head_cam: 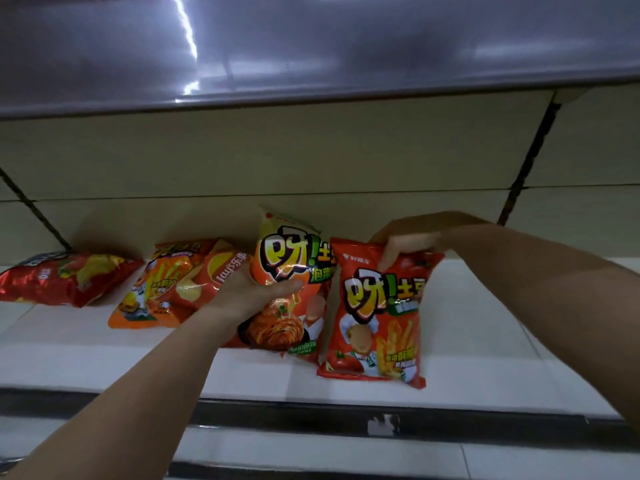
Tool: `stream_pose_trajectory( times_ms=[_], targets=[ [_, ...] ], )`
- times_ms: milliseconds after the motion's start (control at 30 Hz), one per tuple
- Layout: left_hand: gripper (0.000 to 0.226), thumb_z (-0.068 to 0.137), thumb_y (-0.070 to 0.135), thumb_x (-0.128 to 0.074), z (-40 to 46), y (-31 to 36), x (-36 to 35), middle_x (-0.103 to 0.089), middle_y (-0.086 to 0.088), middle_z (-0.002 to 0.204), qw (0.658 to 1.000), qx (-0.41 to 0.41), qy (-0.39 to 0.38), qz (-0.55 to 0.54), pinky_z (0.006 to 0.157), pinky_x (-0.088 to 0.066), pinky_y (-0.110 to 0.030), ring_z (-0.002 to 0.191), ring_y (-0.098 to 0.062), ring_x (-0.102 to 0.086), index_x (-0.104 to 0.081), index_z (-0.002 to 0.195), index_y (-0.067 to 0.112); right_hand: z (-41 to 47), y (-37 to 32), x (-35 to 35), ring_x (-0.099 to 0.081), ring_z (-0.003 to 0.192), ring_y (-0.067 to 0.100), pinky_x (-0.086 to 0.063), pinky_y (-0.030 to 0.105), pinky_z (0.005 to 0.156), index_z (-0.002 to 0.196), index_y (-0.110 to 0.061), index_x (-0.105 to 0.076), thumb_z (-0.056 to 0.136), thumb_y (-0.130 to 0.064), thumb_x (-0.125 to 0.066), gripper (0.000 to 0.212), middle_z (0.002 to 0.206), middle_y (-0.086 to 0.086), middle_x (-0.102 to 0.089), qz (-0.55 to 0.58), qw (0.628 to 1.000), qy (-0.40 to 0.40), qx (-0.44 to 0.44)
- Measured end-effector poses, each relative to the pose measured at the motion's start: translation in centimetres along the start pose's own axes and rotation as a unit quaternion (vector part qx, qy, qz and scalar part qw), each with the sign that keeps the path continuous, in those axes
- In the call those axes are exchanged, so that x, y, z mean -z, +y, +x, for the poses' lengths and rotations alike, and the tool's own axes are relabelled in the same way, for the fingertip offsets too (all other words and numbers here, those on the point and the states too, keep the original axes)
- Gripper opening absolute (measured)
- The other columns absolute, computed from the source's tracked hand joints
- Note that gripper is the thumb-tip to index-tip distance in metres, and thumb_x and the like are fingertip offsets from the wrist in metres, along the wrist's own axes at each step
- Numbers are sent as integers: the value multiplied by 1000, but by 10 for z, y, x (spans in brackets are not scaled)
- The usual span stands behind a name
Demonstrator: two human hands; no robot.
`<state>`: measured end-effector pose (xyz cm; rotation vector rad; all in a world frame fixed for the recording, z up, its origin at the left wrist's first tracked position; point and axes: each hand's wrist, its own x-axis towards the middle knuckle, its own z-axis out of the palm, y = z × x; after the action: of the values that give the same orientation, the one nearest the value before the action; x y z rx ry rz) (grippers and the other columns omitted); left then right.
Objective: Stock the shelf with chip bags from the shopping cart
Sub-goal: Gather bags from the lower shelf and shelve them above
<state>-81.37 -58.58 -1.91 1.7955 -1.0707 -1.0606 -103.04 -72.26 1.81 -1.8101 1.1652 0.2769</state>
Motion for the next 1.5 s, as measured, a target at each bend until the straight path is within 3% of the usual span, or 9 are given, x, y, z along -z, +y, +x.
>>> stream_pose_trajectory(
  times_ms=[100, 167, 333, 567, 733, 933, 1033, 1267, 1500],
  targets=[
    [59, 77, 30, -76, 0, -2, -4, -58, 1, 120, 999, 19, 22, -23, 87, -34, -27, 106, -19, -51, -52, 130, 16, 14, 13, -6, -64, 86, 24, -53, 35, 77, 129, -7, -47, 90, -18, -53, 41, 103, 10, -64, 23, 999, -6, -25],
    [58, 81, 27, -73, -4, 1, -4, -54, 2, 115, 998, 26, 30, -40, 86, -30, -26, 106, -17, -46, -49, 132, 15, 18, 19, -7, -60, 96, 26, -51, 31, 74, 133, -11, -42, 92, -18, -52, 43, 118, 12, -58, -4, 998, 55, -9],
    [32, 74, 30, -80, -3, 5, -15, -63, 2, 103, 999, 14, 22, 18, 84, -41, -27, 97, -18, -57, -61, 100, 26, 31, 37, -38, -39, 132, 26, -34, 37, 103, 146, -22, -27, 92, -44, -52, 63, 147, 7, -37, -265, 918, 296, -14],
    [54, 71, 44, -78, 13, 10, -39, -65, 3, 114, 999, -1, -9, 54, 85, -45, -28, 102, -16, -58, -63, 118, 21, 20, 61, -76, -36, 131, 32, -33, 45, 104, 145, -13, -25, 89, -39, -56, 69, 143, 14, -35, 46, 888, 454, -63],
    [33, 76, 43, -75, 18, 14, -49, -65, 5, 102, 998, 7, -35, 51, 86, -39, -28, 101, -15, -57, -66, 104, 27, 21, 66, -97, -48, 121, 31, -38, 28, 85, 137, -3, -31, 83, -49, -62, 78, 132, 16, -48, 276, 888, 354, -103],
    [19, 80, 38, -73, 17, 16, -49, -58, 3, 92, 998, 34, -43, 29, 84, -37, -29, 85, -15, -53, -57, 83, 29, 30, 69, -103, -58, 100, 25, -45, 28, 78, 121, -7, -49, 67, -53, -75, 75, 114, 9, -60, 283, 895, 326, -111],
    [22, 79, 40, -73, 16, 18, -45, -60, 2, 97, 999, 26, -31, 23, 87, -39, -30, 96, -18, -54, -59, 91, 28, 24, 66, -98, -58, 87, 20, -45, 26, 68, 111, -8, -52, 63, -46, -81, 67, 102, 6, -62, 307, 880, 354, -82],
    [38, 76, 38, -77, 1, 33, -27, -67, -1, 108, 1000, -14, -12, -4, 93, -44, -32, 105, -22, -60, -65, 108, 22, 2, 38, -95, -58, 106, 27, -46, 34, 86, 124, -10, -46, 68, -42, -79, 73, 115, 8, -61, 267, 856, 442, -35],
    [72, 68, 46, -80, -27, 47, -19, -62, -6, 123, 998, -51, 6, -20, 92, -43, -34, 113, -27, -57, -55, 128, 14, -46, 17, -111, -57, 106, 23, -41, 27, 81, 130, -13, -42, 72, -37, -78, 72, 119, 6, -60, 310, 811, 495, -2]
  ],
)
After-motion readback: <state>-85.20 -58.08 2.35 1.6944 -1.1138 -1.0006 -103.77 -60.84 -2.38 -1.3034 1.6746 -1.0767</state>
